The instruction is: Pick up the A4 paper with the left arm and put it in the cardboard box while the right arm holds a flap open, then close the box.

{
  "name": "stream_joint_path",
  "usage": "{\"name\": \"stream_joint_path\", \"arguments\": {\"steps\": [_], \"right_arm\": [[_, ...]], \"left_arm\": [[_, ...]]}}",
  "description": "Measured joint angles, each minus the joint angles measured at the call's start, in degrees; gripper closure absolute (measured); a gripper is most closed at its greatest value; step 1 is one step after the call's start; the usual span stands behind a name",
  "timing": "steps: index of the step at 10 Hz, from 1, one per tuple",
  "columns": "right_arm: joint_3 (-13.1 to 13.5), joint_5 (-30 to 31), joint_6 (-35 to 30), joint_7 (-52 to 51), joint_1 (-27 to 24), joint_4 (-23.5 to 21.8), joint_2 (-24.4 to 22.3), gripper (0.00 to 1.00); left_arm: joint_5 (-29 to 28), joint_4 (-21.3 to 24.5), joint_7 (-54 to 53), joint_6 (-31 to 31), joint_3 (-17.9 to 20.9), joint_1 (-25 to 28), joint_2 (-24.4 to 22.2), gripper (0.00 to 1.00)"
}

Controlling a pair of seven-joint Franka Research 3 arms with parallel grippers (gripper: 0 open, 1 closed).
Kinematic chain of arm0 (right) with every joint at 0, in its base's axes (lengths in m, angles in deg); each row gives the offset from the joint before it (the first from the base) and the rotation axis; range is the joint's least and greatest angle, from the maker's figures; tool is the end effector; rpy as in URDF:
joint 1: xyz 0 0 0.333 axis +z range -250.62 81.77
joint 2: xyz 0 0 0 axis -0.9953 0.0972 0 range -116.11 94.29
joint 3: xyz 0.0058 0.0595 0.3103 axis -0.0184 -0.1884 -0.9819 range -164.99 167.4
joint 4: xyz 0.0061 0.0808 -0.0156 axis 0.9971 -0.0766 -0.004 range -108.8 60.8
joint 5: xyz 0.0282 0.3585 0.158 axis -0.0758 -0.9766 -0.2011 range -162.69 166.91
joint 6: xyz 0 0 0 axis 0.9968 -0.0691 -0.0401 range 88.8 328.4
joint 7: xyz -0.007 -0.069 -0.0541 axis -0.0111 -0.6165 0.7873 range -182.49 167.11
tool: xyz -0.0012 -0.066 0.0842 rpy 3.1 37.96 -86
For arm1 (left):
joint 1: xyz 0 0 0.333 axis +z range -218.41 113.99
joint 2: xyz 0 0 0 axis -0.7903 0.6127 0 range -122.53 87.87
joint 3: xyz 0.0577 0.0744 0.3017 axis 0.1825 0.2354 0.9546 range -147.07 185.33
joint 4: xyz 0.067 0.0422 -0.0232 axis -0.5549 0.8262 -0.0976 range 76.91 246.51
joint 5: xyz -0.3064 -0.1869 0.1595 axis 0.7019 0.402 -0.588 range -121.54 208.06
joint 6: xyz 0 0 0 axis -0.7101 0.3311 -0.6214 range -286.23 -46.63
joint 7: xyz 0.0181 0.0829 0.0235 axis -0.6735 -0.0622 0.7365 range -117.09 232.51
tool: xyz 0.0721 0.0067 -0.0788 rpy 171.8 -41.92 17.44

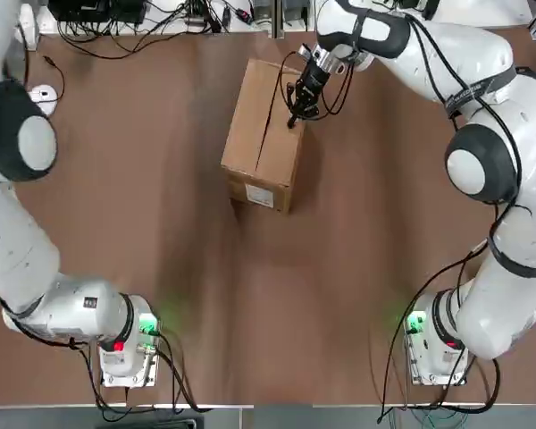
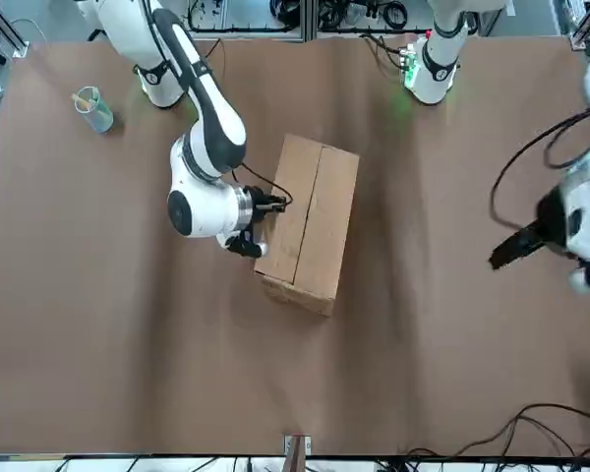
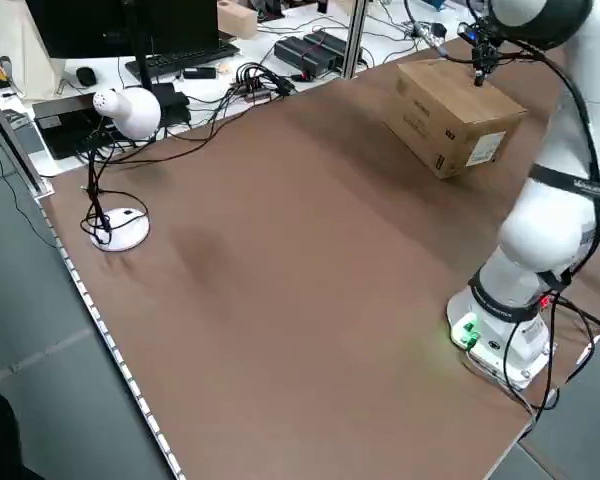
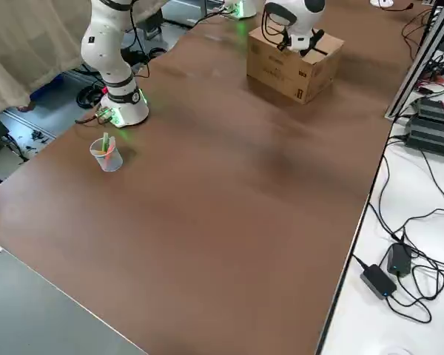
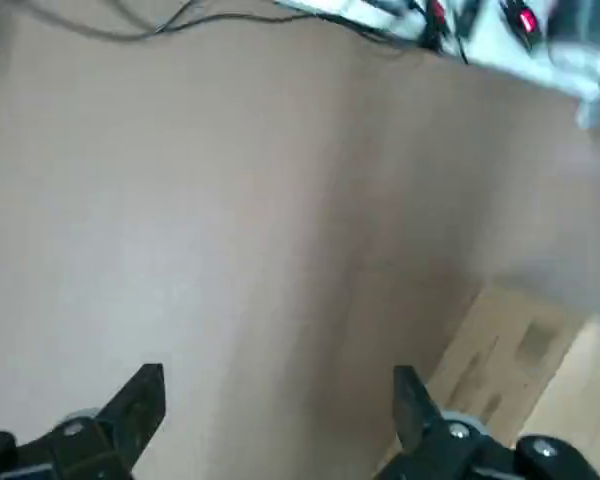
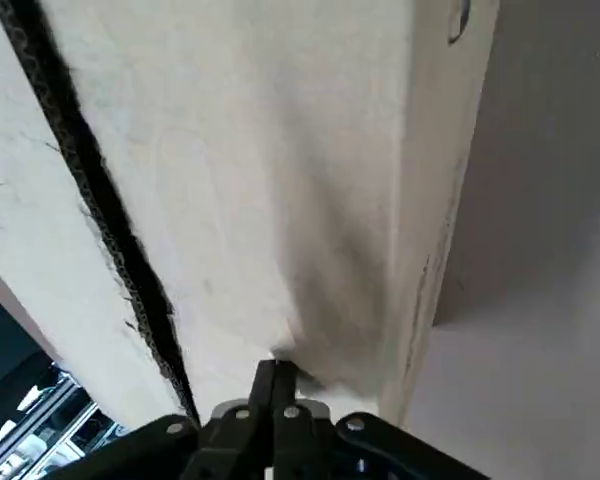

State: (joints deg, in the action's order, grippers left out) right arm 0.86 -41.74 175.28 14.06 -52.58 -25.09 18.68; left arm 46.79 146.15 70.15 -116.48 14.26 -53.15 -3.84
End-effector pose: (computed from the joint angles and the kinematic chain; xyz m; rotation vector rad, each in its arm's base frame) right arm 0.5458 0.3978 0.3271 -2.5327 0.2293 0.6160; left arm 0.6318 -0.0634 0.6103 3.0373 0.1845 0.1293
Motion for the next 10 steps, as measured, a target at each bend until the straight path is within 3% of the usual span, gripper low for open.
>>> {"name": "stream_joint_path", "arguments": {"steps": [1,4,7,9,10], "right_arm": [[-0.05,0.42,0.19,0.05,0.1,0.06,0.04,0.99],[-0.11,1.17,0.43,0.15,0.22,0.18,0.07,0.97],[-0.08,1.65,-0.43,2.47,0.23,1.1,0.26,0.95],[0.41,2.93,-4.57,6.36,0.24,5.64,2.16,0.93],[1.02,4.13,-5.99,8.45,0.22,8.64,3.35,0.86]], "left_arm": [[-0.7,4.1,-7.07,0.0,-0.24,-0.18,-4.18,0.0],[-2.79,13.59,-10.14,0.05,-1.19,-1.41,-14.4,0.0],[-2.8,15.72,-8.0,-0.29,-2.91,-1.4,-14.87,0.0],[-2.8,15.53,-7.9,-0.57,-2.9,-1.24,-14.42,0.0],[-2.8,15.23,-7.9,-0.65,-2.9,-1.26,-14.08,0.0]]}}
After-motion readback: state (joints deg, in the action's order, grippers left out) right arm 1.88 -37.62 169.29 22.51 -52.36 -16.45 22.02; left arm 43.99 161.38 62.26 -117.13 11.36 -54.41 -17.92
